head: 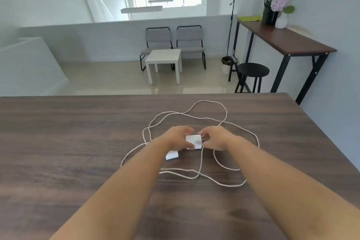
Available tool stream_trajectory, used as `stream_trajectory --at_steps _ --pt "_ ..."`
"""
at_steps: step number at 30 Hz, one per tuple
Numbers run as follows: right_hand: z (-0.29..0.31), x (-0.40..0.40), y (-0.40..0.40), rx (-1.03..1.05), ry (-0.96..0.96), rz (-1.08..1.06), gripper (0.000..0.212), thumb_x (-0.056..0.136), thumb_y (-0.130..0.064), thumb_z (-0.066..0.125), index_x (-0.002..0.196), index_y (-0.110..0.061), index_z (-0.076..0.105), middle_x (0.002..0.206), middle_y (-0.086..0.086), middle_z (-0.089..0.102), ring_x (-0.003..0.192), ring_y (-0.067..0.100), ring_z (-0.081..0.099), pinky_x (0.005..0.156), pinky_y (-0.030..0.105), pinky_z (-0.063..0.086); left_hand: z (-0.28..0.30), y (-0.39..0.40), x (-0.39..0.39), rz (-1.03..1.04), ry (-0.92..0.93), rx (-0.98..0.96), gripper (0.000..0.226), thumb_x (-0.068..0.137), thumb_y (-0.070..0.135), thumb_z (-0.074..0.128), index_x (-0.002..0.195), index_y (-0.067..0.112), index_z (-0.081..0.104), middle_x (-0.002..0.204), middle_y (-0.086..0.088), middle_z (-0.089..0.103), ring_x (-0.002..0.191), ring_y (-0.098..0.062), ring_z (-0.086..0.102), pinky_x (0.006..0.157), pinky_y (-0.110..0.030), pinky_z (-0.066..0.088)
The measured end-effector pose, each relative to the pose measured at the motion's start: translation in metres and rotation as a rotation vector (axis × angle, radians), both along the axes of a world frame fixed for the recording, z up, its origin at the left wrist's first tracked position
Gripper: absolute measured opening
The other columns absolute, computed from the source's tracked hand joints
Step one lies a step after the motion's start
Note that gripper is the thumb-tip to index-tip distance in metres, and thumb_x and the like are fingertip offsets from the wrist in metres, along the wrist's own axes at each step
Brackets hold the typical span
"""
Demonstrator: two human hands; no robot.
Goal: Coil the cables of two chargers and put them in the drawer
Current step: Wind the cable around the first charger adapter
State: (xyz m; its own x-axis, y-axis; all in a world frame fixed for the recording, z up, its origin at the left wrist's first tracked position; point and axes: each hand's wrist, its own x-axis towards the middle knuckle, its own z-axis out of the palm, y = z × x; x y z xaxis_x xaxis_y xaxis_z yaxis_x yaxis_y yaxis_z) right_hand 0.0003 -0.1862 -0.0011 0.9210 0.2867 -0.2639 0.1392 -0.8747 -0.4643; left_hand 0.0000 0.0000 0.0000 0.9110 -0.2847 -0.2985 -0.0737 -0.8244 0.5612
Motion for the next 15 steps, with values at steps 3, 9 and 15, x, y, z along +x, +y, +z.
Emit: stream_trajectory --at_steps 3,9,15 --pt "-0.006 0.003 0.000 -0.016 -0.043 0.032 0.044 0.077 -0.025 0.060 0.121 -0.031 0.064 0.115 -0.003 0.069 0.105 0.018 0.062 0.092 0.032 0.051 -0.013 -0.001 -0.002 -0.021 -0.129 0.025 0.058 0.075 0.028 0.078 0.130 0.027 0.060 0.127 0.005 0.064 0.116 -0.016 0.058 0.098 -0.034 0.047" --pt "-0.024 0.004 -0.006 0.142 -0.068 -0.032 0.038 0.077 -0.021 0.068 0.115 -0.027 0.069 0.107 -0.007 0.071 0.100 0.009 0.063 0.086 0.022 0.047 -0.028 0.005 -0.001 -0.022 -0.251 0.003 0.039 0.073 0.031 0.075 0.111 0.034 0.067 0.107 0.010 0.070 0.103 -0.017 0.060 0.088 -0.038 0.050" --pt "-0.027 0.000 -0.010 0.309 -0.138 -0.056 0.039 0.075 -0.031 0.077 0.113 -0.031 0.068 0.106 -0.011 0.068 0.099 0.005 0.060 0.086 0.020 0.043 -0.027 0.010 0.003 -0.040 -0.326 -0.080 0.036 0.070 0.029 0.076 0.105 0.032 0.068 0.100 0.010 0.070 0.098 -0.016 0.060 0.087 -0.039 0.050"
